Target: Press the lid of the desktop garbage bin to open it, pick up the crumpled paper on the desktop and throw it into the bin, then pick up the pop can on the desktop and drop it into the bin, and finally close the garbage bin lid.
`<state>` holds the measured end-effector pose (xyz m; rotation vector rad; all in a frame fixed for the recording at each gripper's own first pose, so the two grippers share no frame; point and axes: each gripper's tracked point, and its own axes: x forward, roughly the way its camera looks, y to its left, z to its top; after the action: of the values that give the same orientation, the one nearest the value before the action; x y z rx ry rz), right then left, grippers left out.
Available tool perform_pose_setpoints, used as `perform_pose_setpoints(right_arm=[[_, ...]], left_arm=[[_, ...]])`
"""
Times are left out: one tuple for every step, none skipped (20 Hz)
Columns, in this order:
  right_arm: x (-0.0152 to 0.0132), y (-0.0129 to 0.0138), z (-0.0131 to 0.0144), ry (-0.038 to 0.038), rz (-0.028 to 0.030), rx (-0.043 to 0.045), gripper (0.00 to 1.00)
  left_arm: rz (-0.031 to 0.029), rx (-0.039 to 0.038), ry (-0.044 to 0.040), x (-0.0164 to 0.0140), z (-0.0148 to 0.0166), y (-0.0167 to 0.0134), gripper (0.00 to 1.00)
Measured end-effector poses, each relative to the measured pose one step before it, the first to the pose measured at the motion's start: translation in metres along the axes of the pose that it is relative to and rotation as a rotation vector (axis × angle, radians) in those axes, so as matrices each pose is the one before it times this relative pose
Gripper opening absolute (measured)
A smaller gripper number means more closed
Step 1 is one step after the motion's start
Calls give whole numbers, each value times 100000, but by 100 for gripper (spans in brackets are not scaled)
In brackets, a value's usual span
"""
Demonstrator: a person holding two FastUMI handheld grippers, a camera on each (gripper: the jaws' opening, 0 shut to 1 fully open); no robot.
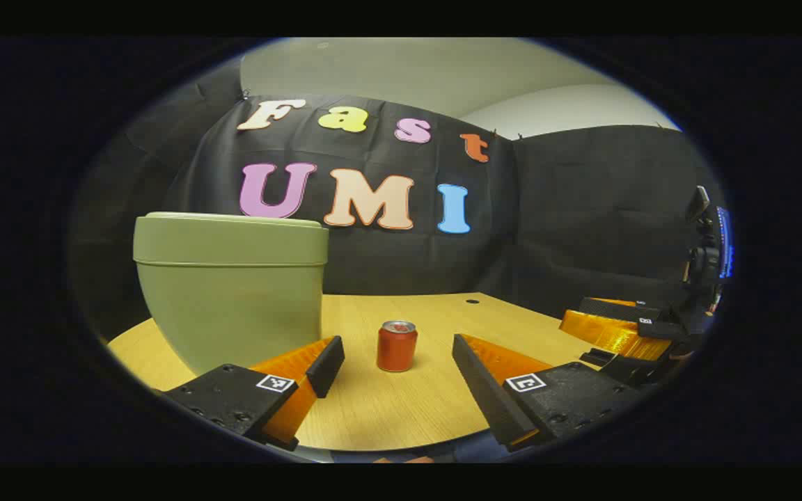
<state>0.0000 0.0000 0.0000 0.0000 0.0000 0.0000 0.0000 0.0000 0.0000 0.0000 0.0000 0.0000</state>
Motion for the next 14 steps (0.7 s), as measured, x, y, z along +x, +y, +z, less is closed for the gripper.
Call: perform_pose_setpoints(right_arm=[[29,-64,-116,75,-95,222,98],[-33,-12,-13,24,40,114,98],[15,3,-110,195,127,-84,98],[36,87,-21,643,455,-202,98],[42,-36,-303,731,225,-41,98],[57,-8,-39,352,36,138,98],[-25,-65,-9,181,3,295,98],[-33,38,21,-46,230,414,98],[11,261,17,-209,582,328,98],[-20,141,37,51,581,-113,98],[-21,74,-165,310,403,-481,98],[-37,-11,23,165,55,-560,99],[-171,-132,54,-138,-428,-191,99],[-130,-32,253,-530,115,21,99]], left_arm=[[71,-85,161,25,-6,58,94],[268,-108,133,102,-93,67,93],[317,-160,78,39,-3,101,94],[311,-165,347,-29,-107,126,94],[72,-157,425,22,-47,86,94],[-19,-184,319,100,-123,-20,94],[55,-98,143,-9,2,-11,94],[-31,10,71,-41,-63,-32,94],[-68,218,-210,-35,133,-22,94],[-97,229,-292,8,85,-51,94],[-75,-24,-82,66,38,-10,94],[2,-186,267,83,-174,-38,93],[-189,-112,519,-53,-141,-123,93],[-620,129,440,-68,-163,-260,93]])
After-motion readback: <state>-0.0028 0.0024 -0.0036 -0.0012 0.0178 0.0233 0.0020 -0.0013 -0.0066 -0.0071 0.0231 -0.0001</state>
